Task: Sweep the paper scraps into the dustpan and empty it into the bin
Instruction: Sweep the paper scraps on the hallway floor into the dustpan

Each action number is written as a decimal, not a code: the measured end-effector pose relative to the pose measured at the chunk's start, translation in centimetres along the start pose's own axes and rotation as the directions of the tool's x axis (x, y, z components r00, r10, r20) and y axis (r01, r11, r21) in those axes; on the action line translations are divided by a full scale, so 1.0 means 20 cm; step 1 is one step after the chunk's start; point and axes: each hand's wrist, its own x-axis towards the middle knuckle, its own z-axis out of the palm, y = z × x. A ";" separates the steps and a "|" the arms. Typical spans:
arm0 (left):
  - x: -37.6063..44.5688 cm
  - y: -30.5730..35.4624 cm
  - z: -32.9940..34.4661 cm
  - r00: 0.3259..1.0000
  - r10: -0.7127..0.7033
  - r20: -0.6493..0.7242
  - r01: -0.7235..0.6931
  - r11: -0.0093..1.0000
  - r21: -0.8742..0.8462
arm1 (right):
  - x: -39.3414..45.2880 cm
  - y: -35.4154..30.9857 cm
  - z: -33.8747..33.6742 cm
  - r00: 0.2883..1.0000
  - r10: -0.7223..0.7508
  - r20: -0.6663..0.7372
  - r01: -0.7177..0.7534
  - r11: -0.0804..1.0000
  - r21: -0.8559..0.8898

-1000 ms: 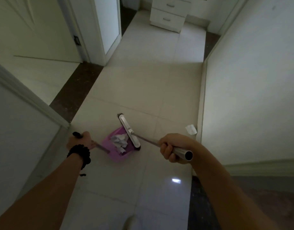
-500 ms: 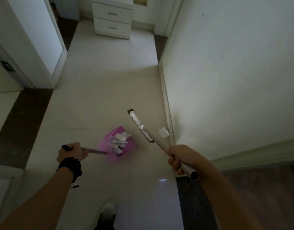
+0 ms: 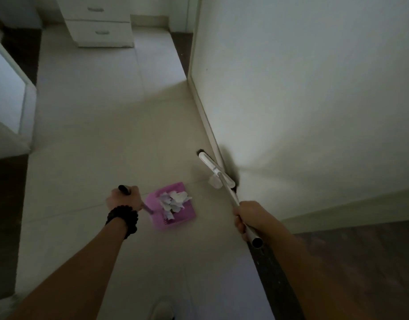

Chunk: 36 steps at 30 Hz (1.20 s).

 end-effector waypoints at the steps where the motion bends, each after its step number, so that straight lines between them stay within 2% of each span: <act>1: -0.01 0.05 0.03 1.000 0.014 0.012 -0.014 0.999 0.036 | 0.02 -0.02 0.01 1.000 0.000 0.006 0.000 1.000 0.017; 8: -0.03 0.29 0.13 0.994 0.100 0.033 -0.104 0.986 0.131 | 0.24 0.02 0.13 0.994 0.079 0.075 -0.084 0.993 0.078; 13: 0.04 0.32 0.14 0.995 0.092 0.031 -0.095 0.986 0.136 | 0.24 0.12 0.18 0.977 0.146 0.158 -0.168 0.975 0.143; 22: 0.07 0.31 0.12 0.994 0.102 0.036 -0.107 0.981 0.160 | 0.06 0.03 0.07 0.990 0.080 0.118 -0.101 0.978 0.184; 28: 0.07 0.32 0.12 0.990 0.125 0.062 -0.134 0.978 0.158 | 0.25 -0.05 0.08 0.998 0.048 0.041 -0.053 0.991 0.121; 32: 0.10 0.32 0.12 0.988 0.136 0.077 -0.146 0.978 0.148 | 0.37 -0.04 0.13 0.993 0.088 0.079 -0.099 0.985 0.141; 36: 0.12 0.30 0.13 0.985 0.163 0.055 -0.169 0.977 0.127 | 0.32 -0.04 0.18 0.973 0.150 0.177 -0.179 0.970 0.164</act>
